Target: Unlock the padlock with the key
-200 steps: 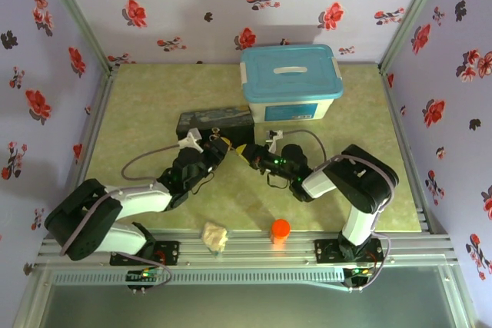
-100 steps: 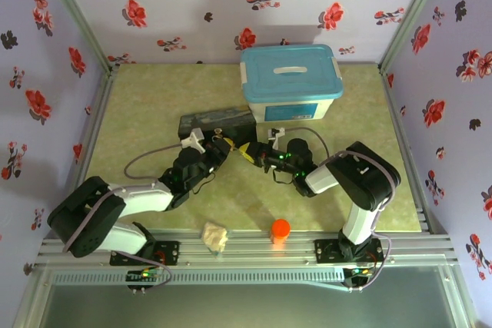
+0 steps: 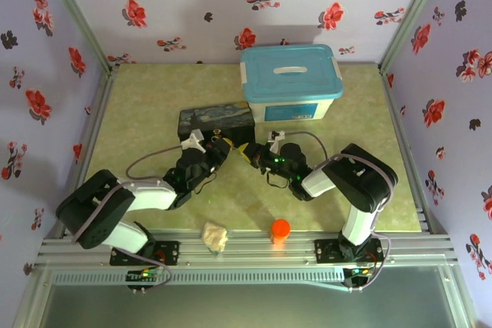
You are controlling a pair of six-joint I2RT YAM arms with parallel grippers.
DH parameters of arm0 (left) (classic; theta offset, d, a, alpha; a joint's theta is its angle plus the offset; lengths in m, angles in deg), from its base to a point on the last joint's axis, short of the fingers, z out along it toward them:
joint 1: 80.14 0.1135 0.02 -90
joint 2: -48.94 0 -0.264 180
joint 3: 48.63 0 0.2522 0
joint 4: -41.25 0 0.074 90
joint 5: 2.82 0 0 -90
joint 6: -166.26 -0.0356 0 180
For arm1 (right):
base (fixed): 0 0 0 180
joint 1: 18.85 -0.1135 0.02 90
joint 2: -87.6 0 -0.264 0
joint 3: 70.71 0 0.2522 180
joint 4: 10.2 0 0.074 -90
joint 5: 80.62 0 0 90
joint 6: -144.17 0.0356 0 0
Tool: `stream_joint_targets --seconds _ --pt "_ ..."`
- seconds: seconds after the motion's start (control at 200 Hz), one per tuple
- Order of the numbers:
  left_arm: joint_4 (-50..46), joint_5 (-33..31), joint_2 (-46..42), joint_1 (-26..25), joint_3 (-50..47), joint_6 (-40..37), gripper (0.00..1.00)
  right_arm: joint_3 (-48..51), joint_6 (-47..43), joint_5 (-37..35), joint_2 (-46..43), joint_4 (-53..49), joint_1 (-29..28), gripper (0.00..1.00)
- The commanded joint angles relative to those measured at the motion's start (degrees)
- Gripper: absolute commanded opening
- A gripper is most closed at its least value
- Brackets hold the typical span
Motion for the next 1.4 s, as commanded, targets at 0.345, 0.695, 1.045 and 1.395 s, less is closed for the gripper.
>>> stream_joint_targets --seconds 0.345,0.695,1.045,1.395 --pt "9.42 16.64 3.57 -5.24 1.46 3.53 0.0 -3.96 3.04 2.39 -2.86 7.93 -5.13 0.0" --pt "8.17 13.55 3.78 -5.2 -0.45 4.82 0.14 -0.01 4.34 -3.09 -3.54 7.88 -6.54 0.0" --pt "-3.12 10.78 0.45 -4.67 -0.16 1.92 0.05 0.98 3.84 -6.02 -2.22 6.01 -8.1 0.0" --pt "-3.05 10.63 -0.27 -4.98 1.08 1.12 0.0 -2.29 4.37 -5.78 0.89 7.86 -8.73 0.0"
